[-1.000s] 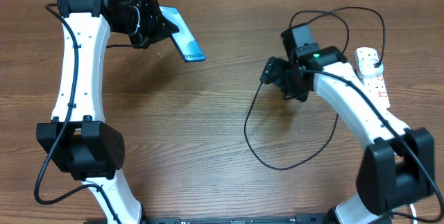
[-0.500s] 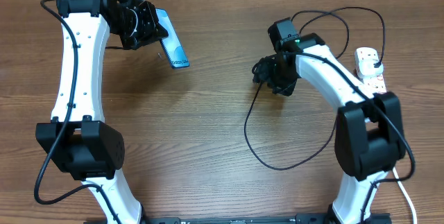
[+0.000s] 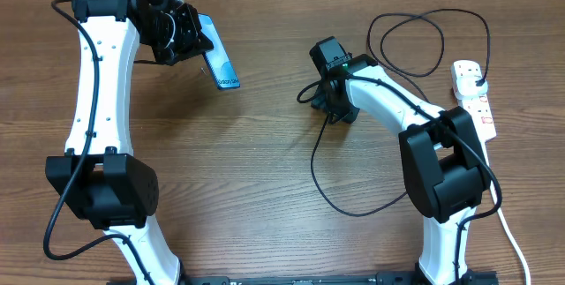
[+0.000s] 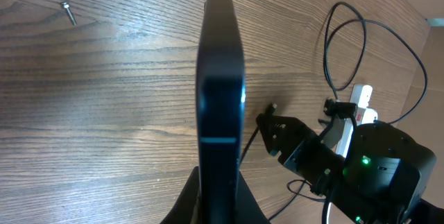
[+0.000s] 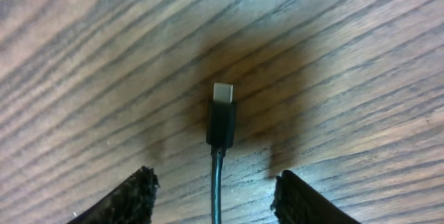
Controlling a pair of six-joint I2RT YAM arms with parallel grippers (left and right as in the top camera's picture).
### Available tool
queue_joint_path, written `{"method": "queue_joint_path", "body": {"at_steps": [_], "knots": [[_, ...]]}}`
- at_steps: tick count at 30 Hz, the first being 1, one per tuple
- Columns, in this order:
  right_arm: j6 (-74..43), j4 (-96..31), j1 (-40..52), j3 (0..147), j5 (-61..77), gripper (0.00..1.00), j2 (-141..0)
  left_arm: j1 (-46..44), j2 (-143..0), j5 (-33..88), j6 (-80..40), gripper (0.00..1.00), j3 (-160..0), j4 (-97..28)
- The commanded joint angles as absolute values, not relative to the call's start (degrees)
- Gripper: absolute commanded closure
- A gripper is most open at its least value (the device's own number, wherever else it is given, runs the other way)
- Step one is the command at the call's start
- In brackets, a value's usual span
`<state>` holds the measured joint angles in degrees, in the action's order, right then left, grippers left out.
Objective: Plug charger to phone and switch on socket
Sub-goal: 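Lift the cable plug with the right gripper toward the phone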
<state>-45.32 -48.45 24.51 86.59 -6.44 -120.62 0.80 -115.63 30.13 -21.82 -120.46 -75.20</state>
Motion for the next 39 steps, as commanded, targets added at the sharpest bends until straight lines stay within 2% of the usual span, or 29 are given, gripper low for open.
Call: {"method": "queue_joint_path", "body": {"at_steps": [1,9,10,11,17,22,34,39], "knots": [[-46.1,-48.1,24.3,87.3,-7.7,0.47,-120.6,0.7,-116.0,31.1,-20.1,0.96,-121.0,-75.0],[-46.7,-46.2,24.4,84.6,-7.4,0.52,-122.2,0.7,-116.0,31.1,-20.2,0.96,-121.0,-75.0],[-46.7,-46.0,24.4,84.6,-7.2,0.55,-122.6,0.7,-116.0,31.1,-20.2,0.96,-121.0,-75.0],[-46.7,-45.3,24.4,84.6,-7.2,0.62,-123.5,0.7,-116.0,31.1,-20.1,0.96,-121.0,-75.0],[-46.7,-45.0,24.4,84.6,-6.8,0.73,-123.5,0.7,-116.0,31.1,-20.2,0.96,-121.0,-75.0],[-46.7,-44.8,24.4,84.6,-6.8,0.88,-123.5,0.7,-116.0,31.1,-20.1,0.96,-121.0,-75.0],[-46.4,-44.4,24.4,84.6,-4.4,0.89,-123.5,0.7,-116.0,31.1,-20.1,0.96,-121.0,-75.0],[-46.3,-44.4,24.4,84.6,-4.4,0.96,-123.5,0.7,-116.0,31.1,-20.1,0.96,-121.0,-75.0]]}}
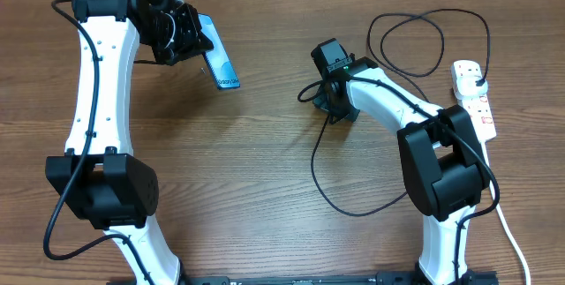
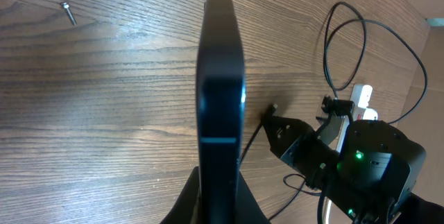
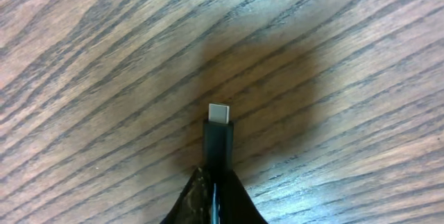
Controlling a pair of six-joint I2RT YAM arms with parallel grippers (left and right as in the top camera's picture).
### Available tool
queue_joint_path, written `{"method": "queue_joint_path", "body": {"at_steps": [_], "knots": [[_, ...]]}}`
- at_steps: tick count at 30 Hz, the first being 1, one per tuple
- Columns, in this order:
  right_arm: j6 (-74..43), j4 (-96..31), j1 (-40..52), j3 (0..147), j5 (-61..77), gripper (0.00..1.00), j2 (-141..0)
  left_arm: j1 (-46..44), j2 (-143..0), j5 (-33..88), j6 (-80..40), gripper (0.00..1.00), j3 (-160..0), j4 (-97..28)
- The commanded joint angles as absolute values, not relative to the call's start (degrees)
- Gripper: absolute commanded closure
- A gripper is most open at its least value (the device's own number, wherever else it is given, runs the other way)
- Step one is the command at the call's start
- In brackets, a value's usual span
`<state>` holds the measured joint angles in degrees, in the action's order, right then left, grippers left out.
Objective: Plug charger to phone and switch on socket
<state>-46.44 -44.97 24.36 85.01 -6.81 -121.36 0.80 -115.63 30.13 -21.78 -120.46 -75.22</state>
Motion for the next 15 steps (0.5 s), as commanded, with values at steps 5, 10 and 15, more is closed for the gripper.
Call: {"method": "queue_joint_path", "body": {"at_steps": [5,10,15], "knots": [[-41.0,-44.4,22.4,86.8,0.2,0.96,-122.1,0.7,-116.0,40.8,-12.1,0.96,-121.0,-73.3],[-32.6,-43.7,20.8,87.5,5.3,0.96,-111.1,0.7,-116.0,58.5,-5.7,0.96,-121.0,-65.7],[-26.3,-46.6,21.9,87.5,5.7,0.96,-99.0,0.7,-116.0,70.6,-5.8,0.96,-121.0,-57.0]]}}
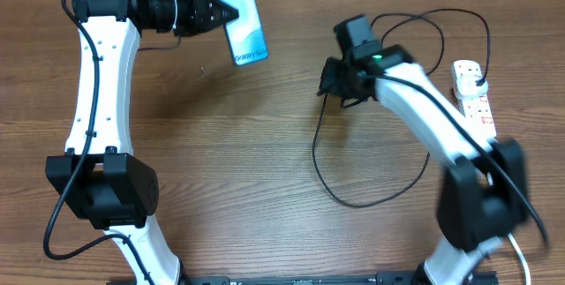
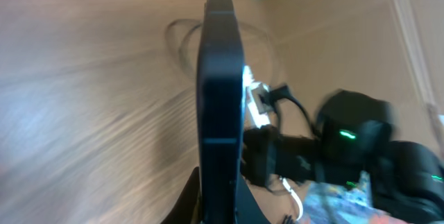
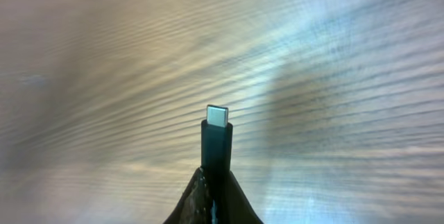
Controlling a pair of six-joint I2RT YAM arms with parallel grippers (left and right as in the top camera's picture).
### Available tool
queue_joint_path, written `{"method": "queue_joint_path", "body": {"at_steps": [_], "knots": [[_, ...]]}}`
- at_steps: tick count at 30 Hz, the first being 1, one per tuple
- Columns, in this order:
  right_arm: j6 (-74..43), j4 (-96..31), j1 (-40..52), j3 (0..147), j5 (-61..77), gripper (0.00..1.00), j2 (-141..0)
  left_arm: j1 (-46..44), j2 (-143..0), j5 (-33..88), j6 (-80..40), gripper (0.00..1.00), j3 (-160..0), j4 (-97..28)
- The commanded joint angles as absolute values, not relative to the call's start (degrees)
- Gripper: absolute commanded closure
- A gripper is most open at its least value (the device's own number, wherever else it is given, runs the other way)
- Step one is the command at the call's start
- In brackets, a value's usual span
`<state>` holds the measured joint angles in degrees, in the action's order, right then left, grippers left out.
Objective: Plug charger to phone and switch on socket
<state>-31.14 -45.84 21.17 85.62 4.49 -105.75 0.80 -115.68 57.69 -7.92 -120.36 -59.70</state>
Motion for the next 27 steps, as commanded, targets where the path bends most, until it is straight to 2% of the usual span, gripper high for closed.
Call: {"method": "queue_joint_path", "body": {"at_steps": [1,5,11,15,27], "knots": [[-24.4,-48.5,22.7,87.5,6.7,0.96,-96.0,0.7,-116.0,74.2,-5.8,0.96,-121.0,-53.7],[-18.9,-51.9,28.3,87.5,12.1,0.96,-91.9,0.7,-116.0,79.6,-9.5,0.96,-121.0,-46.5],[-19.6,-51.0,35.5,87.7,7.3,0.96,-90.5,0.0,-116.0,75.3,-3.3,0.96,-121.0,-53.5],[-19.7,-52.2,37.5,88.3,4.6,0.96,-88.8,-1.8,-116.0,71.4,1.8,0.96,-121.0,-58.5],[-19.6,-49.7,39.1,88.3,4.6,0.96,-88.6,-4.3,-116.0,70.1,2.8,0.96,-121.0,-62.0]]}}
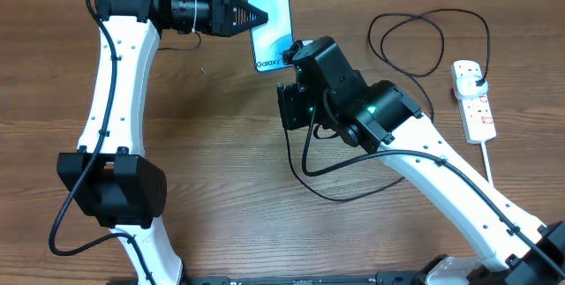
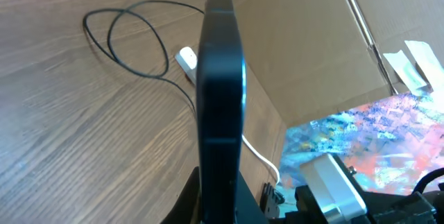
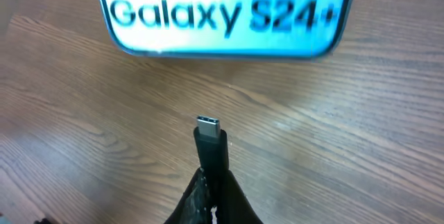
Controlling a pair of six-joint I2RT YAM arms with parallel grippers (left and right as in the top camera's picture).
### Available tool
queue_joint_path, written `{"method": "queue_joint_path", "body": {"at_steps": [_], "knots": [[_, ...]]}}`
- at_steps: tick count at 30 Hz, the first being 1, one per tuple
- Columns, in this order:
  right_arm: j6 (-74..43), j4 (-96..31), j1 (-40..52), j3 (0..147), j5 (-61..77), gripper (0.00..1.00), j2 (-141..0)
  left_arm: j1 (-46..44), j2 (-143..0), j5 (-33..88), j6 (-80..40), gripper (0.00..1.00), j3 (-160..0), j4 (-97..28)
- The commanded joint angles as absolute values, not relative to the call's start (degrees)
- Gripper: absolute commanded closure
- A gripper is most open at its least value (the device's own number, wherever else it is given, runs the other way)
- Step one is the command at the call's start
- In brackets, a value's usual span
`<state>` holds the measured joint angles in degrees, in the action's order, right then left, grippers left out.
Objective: Plug charger to phone and switch on socket
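Observation:
My left gripper (image 1: 250,16) is shut on the phone (image 1: 270,20), holding it raised with its lit screen facing up; in the left wrist view the phone (image 2: 220,92) shows edge-on between the jaws. My right gripper (image 1: 291,100) is shut on the black charger plug (image 3: 210,141), whose silver tip points at the phone's lower edge (image 3: 222,16), a short gap below it. The black cable (image 1: 335,179) runs back to the white socket strip (image 1: 472,100) at the far right.
A cardboard wall (image 2: 305,50) stands behind the table. The loose cable loops (image 1: 424,33) on the wood at the back right. A small screw (image 1: 203,71) lies left of centre.
Both arms moved toward the middle. The phone is now further right, and the right gripper with the plug sits just below the phone's bottom edge.
At first my left gripper held the phone low at the back left and my right gripper stood open around the plug on the table. It then shut on the plug. Both were lifted, and now plug and phone face each other mid-table.

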<state>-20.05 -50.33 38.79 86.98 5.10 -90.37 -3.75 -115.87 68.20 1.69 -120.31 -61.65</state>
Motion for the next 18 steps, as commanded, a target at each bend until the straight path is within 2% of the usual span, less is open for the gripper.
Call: {"method": "queue_joint_path", "body": {"at_steps": [1,13,18], "knots": [[-19.7,-49.7,39.1,88.3,4.6,0.96,-88.6,-4.3,-116.0,70.8,2.8,0.96,-121.0,-62.4],[-19.7,-48.3,39.1,88.3,3.5,0.96,-88.6,-4.3,-116.0,74.3,7.9,0.96,-121.0,-67.1],[-21.7,-49.9,39.1,88.3,3.2,0.94,-88.6,-4.1,-116.0,69.1,7.7,0.96,-121.0,-67.1]]}}
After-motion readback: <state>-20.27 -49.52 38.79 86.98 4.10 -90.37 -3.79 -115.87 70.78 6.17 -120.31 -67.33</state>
